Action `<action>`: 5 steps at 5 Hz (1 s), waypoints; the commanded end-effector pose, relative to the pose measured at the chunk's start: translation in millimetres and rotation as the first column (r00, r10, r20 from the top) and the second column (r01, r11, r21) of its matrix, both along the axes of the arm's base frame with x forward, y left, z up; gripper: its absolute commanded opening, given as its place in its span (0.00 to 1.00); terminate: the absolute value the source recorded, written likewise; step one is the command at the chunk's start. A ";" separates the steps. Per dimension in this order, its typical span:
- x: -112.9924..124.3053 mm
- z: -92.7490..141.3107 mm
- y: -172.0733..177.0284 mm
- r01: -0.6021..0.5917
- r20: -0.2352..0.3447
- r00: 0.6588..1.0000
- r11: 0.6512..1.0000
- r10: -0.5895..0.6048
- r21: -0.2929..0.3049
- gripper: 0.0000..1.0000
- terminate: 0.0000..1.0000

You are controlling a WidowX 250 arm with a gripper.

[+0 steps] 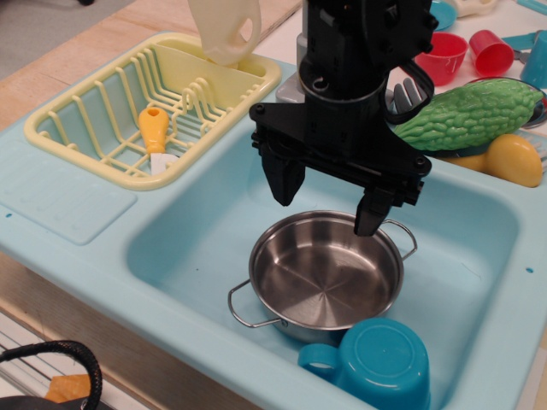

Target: Put pot or pan from sink into drying rack

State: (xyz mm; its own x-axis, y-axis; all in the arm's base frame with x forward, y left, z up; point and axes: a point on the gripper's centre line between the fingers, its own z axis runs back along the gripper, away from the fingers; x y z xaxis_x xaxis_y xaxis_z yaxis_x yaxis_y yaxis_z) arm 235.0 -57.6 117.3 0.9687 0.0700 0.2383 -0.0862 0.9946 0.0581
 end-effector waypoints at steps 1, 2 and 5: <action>0.0 0.0 0.0 0.000 0.000 1.000 1.000 0.000 0.000 1.00 0.00; -0.7 -5.0 7.9 -0.045 -0.009 0.999 0.999 0.046 0.028 1.00 0.00; -9.3 -26.0 37.9 -0.106 -0.026 0.994 0.994 0.107 0.026 1.00 0.00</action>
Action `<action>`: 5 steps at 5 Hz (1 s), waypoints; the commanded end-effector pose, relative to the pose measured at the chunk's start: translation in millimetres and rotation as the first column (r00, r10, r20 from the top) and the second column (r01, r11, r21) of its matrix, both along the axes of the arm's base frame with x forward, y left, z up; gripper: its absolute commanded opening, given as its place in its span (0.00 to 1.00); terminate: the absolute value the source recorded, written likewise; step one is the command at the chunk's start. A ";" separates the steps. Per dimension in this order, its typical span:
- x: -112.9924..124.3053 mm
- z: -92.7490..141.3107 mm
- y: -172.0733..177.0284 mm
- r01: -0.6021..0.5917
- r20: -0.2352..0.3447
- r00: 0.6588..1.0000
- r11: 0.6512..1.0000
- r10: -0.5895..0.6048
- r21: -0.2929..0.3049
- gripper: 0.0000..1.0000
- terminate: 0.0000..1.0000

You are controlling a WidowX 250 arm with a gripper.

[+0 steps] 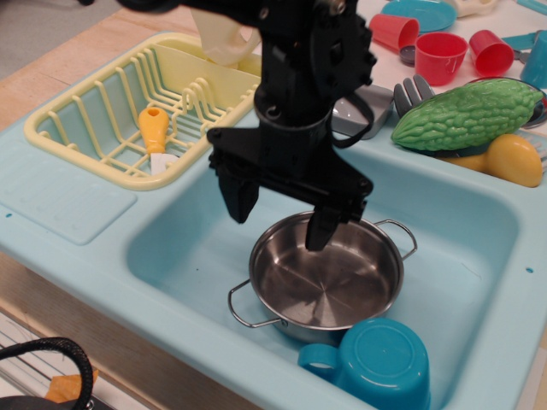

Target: Put pot or pan from sink into drying rack

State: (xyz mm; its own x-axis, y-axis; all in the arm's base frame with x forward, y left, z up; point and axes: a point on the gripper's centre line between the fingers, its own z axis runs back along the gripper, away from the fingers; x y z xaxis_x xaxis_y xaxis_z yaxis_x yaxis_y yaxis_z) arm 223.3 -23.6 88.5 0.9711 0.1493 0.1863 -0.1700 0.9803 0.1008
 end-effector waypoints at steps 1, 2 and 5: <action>1.2 -7.1 14.5 -0.025 0.017 1.000 1.000 0.026 -0.018 1.00 0.00; 5.6 -18.6 19.4 -0.024 -0.010 1.000 0.999 0.024 -0.039 1.00 0.00; 7.5 -31.9 10.3 -0.043 0.025 0.999 0.997 0.045 -0.071 0.00 0.00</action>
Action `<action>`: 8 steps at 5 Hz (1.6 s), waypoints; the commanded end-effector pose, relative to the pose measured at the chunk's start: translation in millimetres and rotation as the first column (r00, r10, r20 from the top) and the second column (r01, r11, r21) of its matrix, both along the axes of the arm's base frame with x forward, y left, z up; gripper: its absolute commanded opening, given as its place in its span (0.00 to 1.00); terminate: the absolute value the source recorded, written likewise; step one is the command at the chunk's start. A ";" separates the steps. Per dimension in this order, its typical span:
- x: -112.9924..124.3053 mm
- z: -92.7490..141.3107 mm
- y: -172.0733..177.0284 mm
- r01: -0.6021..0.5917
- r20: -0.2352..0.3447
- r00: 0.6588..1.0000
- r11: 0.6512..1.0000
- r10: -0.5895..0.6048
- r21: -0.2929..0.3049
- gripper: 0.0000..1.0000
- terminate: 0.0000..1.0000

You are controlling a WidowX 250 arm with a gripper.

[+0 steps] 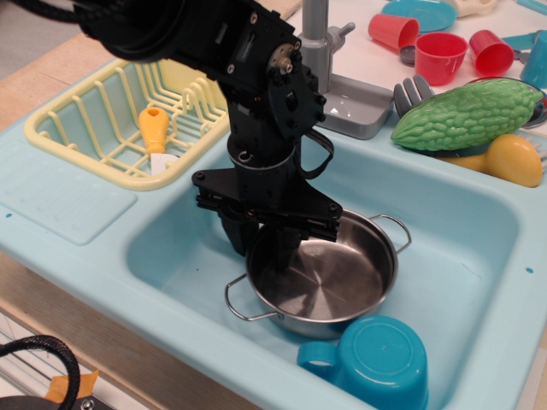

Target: Put pot or pan from sink into drying rack

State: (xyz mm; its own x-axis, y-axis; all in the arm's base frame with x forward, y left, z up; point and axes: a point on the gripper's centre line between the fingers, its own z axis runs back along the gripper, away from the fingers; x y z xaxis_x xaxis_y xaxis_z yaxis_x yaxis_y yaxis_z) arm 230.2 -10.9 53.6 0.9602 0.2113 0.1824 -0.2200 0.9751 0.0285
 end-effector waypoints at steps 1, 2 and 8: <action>1.4 7.6 -6.4 0.013 0.025 1.000 1.000 -0.013 0.006 0.00 0.00; 1.8 21.2 -9.4 0.005 0.027 1.000 1.000 -0.005 0.026 0.00 0.00; -18.2 115.5 75.1 -0.281 0.194 0.948 0.951 0.254 0.128 0.00 0.00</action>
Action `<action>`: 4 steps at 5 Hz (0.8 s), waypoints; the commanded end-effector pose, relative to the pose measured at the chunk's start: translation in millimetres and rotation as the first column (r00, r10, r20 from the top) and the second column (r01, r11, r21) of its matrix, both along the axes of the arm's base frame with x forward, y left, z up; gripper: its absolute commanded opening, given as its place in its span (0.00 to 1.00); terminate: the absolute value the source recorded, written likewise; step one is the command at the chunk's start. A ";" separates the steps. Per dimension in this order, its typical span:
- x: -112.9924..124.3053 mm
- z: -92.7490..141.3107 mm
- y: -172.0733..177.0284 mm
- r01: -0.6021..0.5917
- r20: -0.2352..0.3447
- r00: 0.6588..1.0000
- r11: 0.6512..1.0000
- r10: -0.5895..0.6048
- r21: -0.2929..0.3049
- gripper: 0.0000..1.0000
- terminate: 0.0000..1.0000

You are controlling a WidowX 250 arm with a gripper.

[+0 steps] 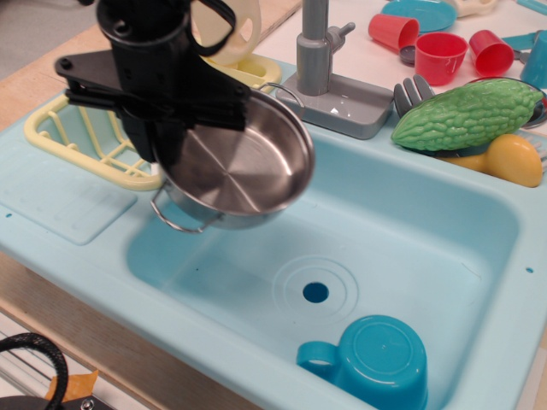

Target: Put pot or pan from sink into drying rack

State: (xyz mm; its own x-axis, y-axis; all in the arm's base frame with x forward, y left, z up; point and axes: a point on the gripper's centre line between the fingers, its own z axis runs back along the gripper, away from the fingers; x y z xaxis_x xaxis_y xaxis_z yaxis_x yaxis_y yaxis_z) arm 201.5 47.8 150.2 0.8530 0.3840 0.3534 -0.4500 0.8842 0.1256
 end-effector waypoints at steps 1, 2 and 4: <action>22.5 32.3 45.2 -0.082 0.034 0.996 0.997 0.081 0.007 0.00 0.00; 31.0 36.7 68.0 -0.105 0.065 0.992 0.994 0.104 0.006 0.00 0.00; 34.5 22.2 114.9 -0.137 0.130 0.982 0.990 0.140 -0.033 0.00 0.00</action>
